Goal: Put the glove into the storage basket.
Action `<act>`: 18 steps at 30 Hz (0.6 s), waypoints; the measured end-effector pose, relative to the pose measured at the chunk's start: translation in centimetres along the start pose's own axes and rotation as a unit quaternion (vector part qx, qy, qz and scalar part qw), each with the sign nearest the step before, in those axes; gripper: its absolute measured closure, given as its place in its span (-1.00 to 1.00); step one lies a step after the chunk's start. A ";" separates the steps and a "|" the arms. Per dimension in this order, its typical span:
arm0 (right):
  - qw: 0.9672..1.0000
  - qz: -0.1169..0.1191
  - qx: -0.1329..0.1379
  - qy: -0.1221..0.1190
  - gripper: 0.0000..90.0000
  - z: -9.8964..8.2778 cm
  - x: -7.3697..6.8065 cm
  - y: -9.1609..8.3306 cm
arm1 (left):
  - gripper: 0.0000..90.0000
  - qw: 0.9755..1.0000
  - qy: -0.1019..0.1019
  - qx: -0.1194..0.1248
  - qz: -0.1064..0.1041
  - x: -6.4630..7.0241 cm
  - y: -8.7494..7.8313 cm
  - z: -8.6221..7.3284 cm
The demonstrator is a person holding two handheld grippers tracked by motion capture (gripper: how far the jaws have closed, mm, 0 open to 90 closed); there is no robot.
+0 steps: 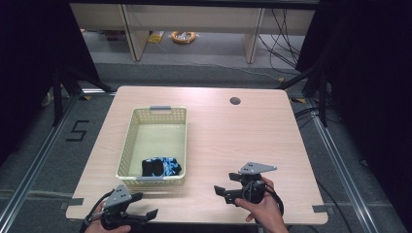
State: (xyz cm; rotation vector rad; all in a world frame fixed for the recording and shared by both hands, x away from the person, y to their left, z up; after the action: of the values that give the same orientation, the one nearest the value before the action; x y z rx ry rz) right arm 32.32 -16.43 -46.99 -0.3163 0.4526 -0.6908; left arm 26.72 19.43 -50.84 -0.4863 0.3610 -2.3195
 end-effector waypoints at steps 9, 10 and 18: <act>1.000 0.000 -0.001 -0.006 -0.48 -1.3 0.0 -0.5 | -0.63 1.000 -0.001 0.000 0.000 0.0 0.1 0.0; 1.000 0.000 -0.004 -0.004 -0.48 -1.4 0.0 -0.6 | -0.63 1.000 -0.001 0.000 0.001 0.1 0.1 -0.1; 1.000 -0.002 -0.012 0.003 -0.49 -2.7 0.1 -1.2 | -0.63 1.000 0.000 -0.007 0.001 0.1 0.1 -0.1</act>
State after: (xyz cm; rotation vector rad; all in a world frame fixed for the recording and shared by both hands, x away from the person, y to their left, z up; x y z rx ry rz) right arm 30.41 -17.67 -48.83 -0.3384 0.4673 -0.6907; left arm 26.69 19.33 -50.91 -0.4931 0.3776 -2.3163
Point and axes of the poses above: each handheld gripper's, and its own axes: y roughly forward along the jaws, z roughly out of its top, x roughly to its right, the point moved 2 cm from there along y, roughly forward along the jaws, and after that the axes turned 12 degrees about x, right-handed, at the moved point
